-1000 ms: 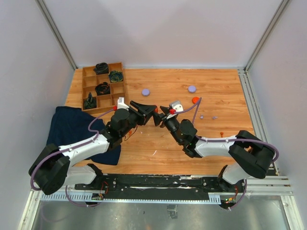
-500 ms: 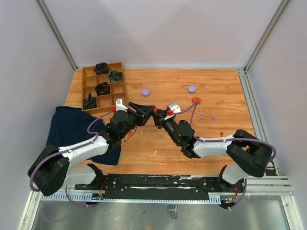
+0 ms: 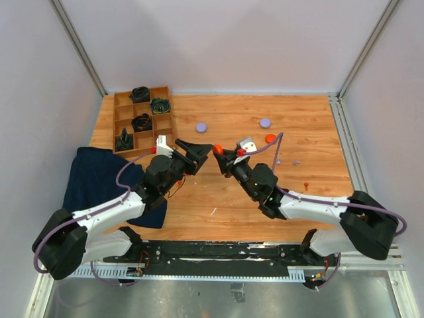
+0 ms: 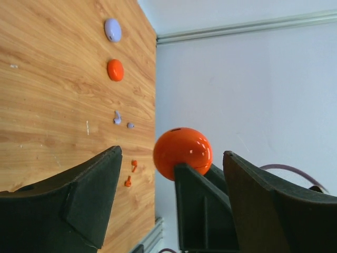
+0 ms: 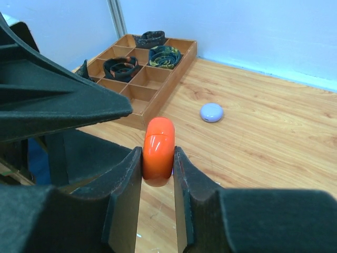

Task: Insert the wireless bluetooth earbuds into the charging case
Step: Pick up the charging case at the center of the board.

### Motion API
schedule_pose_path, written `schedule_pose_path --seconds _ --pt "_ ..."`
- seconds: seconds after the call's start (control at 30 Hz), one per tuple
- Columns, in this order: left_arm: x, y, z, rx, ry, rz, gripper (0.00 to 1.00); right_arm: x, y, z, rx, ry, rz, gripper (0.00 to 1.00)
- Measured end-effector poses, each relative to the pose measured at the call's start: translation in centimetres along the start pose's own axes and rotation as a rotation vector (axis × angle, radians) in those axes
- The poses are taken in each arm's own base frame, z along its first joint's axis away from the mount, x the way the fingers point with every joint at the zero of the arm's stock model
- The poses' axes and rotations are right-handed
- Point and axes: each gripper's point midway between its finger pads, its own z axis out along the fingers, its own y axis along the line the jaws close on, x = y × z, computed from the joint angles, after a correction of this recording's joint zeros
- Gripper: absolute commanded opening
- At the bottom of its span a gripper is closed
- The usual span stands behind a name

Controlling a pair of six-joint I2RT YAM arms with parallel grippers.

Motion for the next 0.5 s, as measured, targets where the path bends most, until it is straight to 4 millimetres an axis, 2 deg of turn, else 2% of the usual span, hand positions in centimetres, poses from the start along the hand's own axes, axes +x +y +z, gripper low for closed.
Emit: schedule_pose_path --seconds 0.2,0.4,0.5 --pt "-0.3 -1.7 -1.1 0.073 0.001 0.188 0.89 -2.4 -1.1 -2.1 -0.073 0.053 -0.019 0.16" --pt "0.5 -2.9 -2.5 0.182 0.060 0.516 0.91 -4.2 -2.6 -3.6 -0.150 0.196 -0.071 0.16" --pt "1.7 -3.2 -3.0 0.246 0.130 0.665 0.91 -5.4 -1.7 -4.2 -0.226 0.259 -0.121 0.17"
